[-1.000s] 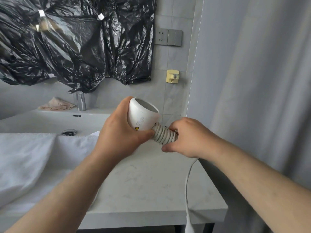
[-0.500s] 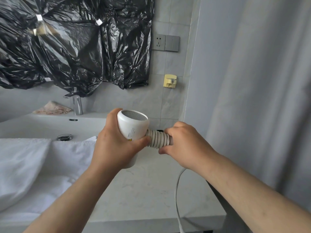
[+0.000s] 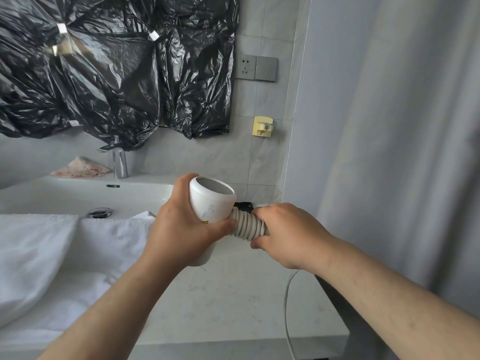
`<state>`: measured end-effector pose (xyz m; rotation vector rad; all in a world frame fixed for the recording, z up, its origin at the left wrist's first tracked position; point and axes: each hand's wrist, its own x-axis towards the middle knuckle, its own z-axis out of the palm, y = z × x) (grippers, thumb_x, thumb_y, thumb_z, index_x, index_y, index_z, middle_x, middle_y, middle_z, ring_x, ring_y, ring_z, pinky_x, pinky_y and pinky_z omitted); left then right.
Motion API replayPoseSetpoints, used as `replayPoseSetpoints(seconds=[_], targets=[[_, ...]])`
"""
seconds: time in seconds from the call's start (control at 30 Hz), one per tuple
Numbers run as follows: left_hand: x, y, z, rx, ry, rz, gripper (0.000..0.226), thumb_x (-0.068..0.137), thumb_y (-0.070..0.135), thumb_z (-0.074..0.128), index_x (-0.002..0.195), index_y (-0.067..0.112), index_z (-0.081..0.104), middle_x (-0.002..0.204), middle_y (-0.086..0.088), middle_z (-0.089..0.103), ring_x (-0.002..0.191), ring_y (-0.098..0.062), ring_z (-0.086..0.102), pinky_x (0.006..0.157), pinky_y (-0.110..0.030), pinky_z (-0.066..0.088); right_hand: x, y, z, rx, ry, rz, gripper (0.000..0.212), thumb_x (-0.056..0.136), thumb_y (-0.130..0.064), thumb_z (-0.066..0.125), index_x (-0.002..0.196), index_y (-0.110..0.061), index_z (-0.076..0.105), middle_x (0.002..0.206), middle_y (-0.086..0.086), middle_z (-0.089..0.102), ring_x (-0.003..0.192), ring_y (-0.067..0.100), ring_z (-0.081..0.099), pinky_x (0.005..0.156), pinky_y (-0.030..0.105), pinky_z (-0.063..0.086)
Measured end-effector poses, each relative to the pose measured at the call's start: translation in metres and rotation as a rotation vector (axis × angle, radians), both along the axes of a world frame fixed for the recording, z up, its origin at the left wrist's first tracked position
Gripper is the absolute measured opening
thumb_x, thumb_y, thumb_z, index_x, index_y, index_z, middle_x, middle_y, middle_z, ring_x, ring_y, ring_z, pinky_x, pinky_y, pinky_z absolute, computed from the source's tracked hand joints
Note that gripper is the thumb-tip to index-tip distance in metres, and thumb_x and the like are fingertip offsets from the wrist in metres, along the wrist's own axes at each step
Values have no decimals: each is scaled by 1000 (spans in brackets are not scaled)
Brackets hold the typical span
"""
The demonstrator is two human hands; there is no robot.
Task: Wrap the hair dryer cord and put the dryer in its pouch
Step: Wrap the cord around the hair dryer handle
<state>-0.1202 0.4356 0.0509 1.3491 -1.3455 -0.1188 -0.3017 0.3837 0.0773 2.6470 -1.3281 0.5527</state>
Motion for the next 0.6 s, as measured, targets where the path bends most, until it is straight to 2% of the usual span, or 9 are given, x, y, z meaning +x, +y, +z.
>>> replayPoseSetpoints(seconds=[0.07,0.17,0.27,0.33,0.4,0.5,0.6], targets=[[-2,0,2,-9,-12,0,77,62,36,90,114,46,34,95,25,56,86,12,54,65,-15,43,0,0,-4,-33,-31,-7,23,82,-39,69,94,-21,60,89,-2,61,80,24,60,70,37,51],[-6,-1,3,-22,-48,6,77,62,37,89,115,45,35,97,23,55,89,11,53,65,-12,40,-2,1,-6,-59,-64,-20,24,82,-39,69,93,-21,59,88,-2,61,80,24,59,67,36,49],[-6,-2,0,-40,-33,17,76,61,37,89,114,45,36,98,22,57,89,10,56,66,-15,43,-2,1,-7,-46,-89,-22,23,81,-37,70,92,-20,58,88,-2,60,80,24,58,68,37,50],[-7,-3,-2,-55,10,32,76,60,37,89,117,43,39,98,21,59,89,4,58,69,-23,47,-1,2,-7,1,-139,-20,24,79,-36,72,92,-20,59,89,-2,59,82,23,57,71,39,51],[-7,-4,-4,-82,36,52,81,60,37,89,126,37,41,103,15,61,91,-10,60,73,-31,46,-1,2,-4,92,-311,-12,27,78,-37,72,99,-23,62,99,-3,59,92,20,57,77,34,49],[-11,-4,-5,-117,44,81,87,62,37,89,133,34,38,111,9,61,97,-19,58,78,-32,45,3,5,1,238,-675,-61,42,90,-27,60,132,-22,54,124,-1,56,108,16,56,83,25,42],[-16,-5,-4,-159,46,100,87,61,38,89,133,35,38,111,10,59,97,-17,56,79,-31,44,10,4,2,311,-944,-148,32,91,-20,54,123,-21,57,113,-1,63,92,22,67,81,34,53]])
